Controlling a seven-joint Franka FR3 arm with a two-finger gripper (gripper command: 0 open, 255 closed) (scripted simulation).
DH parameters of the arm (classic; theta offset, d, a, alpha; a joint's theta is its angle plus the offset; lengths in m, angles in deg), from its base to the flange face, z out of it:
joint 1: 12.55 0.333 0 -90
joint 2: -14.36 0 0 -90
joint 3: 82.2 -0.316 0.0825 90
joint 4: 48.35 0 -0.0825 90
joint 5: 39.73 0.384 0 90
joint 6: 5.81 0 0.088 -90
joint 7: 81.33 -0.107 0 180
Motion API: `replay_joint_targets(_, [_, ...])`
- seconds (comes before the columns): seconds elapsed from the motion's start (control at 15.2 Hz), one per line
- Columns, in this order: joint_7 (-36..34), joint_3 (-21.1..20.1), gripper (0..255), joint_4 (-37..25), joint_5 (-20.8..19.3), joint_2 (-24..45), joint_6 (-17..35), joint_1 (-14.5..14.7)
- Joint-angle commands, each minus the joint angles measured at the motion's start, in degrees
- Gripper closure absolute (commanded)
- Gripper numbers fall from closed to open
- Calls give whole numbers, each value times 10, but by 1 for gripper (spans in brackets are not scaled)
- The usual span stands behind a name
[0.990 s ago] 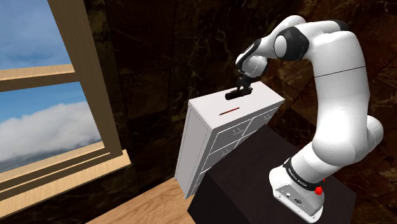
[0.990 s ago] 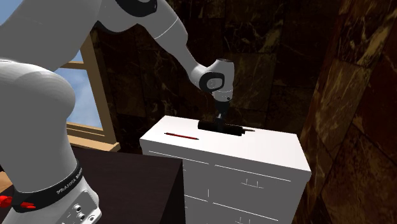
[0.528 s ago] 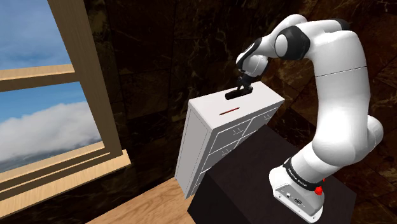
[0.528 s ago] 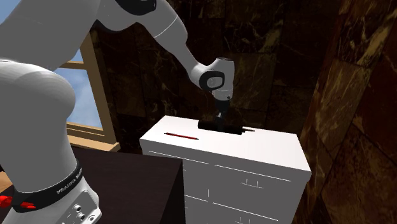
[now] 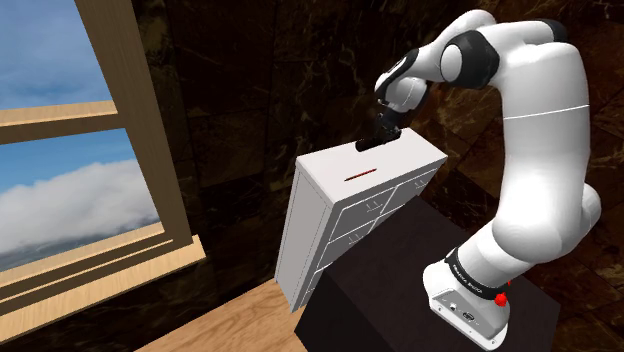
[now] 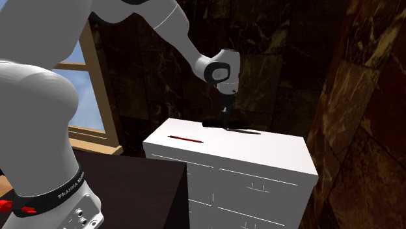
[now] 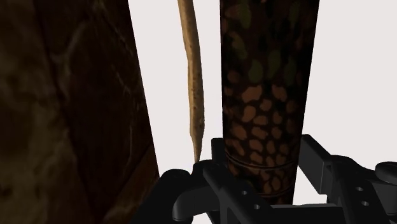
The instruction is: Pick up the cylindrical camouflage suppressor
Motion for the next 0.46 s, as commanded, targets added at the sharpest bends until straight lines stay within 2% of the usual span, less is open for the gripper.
replay_joint_targets(0.0, [-3,7,255,2,-7,-12,-10,3])
replay_joint_targets(0.4, [-13,20,255,5,-21,-35,-29,13])
